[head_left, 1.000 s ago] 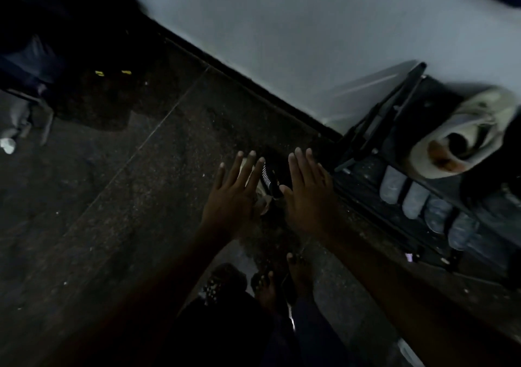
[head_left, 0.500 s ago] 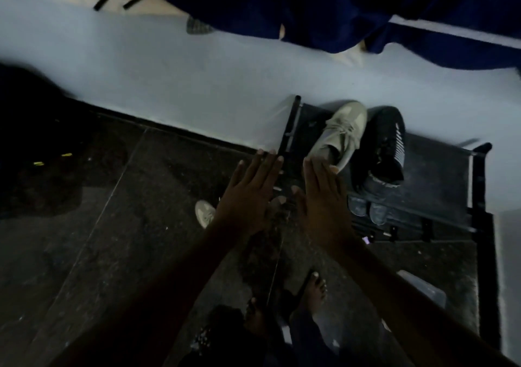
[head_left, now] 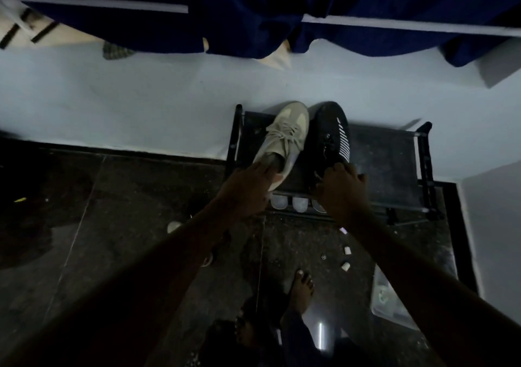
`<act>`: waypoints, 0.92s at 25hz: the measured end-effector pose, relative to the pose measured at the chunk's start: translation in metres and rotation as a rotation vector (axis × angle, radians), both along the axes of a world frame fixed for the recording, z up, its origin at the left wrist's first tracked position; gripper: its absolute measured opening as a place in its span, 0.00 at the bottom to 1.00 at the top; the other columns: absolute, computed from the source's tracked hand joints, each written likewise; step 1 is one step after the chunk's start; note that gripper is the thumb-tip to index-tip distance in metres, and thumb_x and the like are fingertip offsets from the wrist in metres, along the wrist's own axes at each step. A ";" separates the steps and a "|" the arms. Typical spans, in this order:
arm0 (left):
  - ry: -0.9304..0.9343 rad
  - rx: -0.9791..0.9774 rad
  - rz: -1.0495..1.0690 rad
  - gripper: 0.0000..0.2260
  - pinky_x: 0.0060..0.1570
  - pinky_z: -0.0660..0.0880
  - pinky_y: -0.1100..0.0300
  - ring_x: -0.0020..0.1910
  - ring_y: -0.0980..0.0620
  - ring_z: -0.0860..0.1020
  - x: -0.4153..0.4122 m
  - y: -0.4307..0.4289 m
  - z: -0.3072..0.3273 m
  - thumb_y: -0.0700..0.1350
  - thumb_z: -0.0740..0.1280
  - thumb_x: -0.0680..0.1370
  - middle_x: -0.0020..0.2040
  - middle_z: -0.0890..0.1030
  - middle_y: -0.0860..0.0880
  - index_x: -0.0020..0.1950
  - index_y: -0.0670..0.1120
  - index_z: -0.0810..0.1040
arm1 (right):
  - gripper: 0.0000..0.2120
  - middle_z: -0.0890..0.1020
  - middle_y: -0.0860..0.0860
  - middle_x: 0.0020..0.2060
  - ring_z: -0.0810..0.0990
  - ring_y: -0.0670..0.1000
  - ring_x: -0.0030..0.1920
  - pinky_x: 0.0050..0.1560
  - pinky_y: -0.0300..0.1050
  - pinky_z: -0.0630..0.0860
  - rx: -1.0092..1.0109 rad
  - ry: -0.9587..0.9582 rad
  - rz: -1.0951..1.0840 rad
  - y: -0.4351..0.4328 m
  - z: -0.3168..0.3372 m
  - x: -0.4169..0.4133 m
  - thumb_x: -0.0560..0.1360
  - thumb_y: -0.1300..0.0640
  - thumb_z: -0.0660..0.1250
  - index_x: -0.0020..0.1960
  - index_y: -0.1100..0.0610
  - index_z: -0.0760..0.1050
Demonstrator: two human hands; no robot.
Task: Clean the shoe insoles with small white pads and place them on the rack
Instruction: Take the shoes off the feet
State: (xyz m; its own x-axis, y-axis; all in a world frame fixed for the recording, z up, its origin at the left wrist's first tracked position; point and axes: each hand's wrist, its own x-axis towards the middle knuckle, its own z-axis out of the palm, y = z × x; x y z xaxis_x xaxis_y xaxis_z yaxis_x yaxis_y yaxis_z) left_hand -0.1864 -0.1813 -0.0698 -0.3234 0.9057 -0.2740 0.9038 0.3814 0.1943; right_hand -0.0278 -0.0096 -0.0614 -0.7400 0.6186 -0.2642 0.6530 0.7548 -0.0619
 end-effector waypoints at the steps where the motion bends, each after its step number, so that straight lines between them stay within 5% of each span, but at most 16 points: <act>1: -0.025 -0.029 -0.001 0.29 0.60 0.76 0.46 0.67 0.40 0.75 -0.007 0.008 -0.001 0.48 0.68 0.77 0.72 0.73 0.41 0.77 0.45 0.66 | 0.14 0.79 0.57 0.60 0.73 0.62 0.67 0.62 0.59 0.73 -0.072 -0.029 -0.003 0.007 0.000 -0.002 0.77 0.51 0.68 0.58 0.58 0.79; 6: -0.102 -0.125 -0.007 0.25 0.66 0.71 0.51 0.68 0.39 0.76 -0.026 0.031 -0.011 0.45 0.69 0.78 0.70 0.76 0.40 0.75 0.44 0.72 | 0.12 0.82 0.61 0.56 0.82 0.64 0.56 0.51 0.51 0.77 -0.266 -0.096 0.071 0.026 0.002 -0.012 0.79 0.55 0.67 0.59 0.61 0.77; 9: -0.109 -0.125 0.000 0.25 0.68 0.68 0.53 0.70 0.41 0.74 -0.026 0.035 -0.014 0.46 0.69 0.79 0.72 0.74 0.41 0.75 0.43 0.71 | 0.16 0.82 0.62 0.57 0.82 0.64 0.57 0.56 0.54 0.80 -0.352 -0.161 0.105 0.035 0.006 -0.021 0.78 0.53 0.70 0.60 0.62 0.76; 23: 0.027 -0.058 -0.023 0.17 0.52 0.80 0.48 0.54 0.37 0.82 0.000 0.016 0.003 0.42 0.65 0.79 0.59 0.83 0.40 0.68 0.44 0.77 | 0.07 0.84 0.58 0.50 0.83 0.61 0.52 0.45 0.44 0.70 -0.290 0.005 0.009 -0.001 0.014 0.001 0.78 0.56 0.67 0.52 0.60 0.79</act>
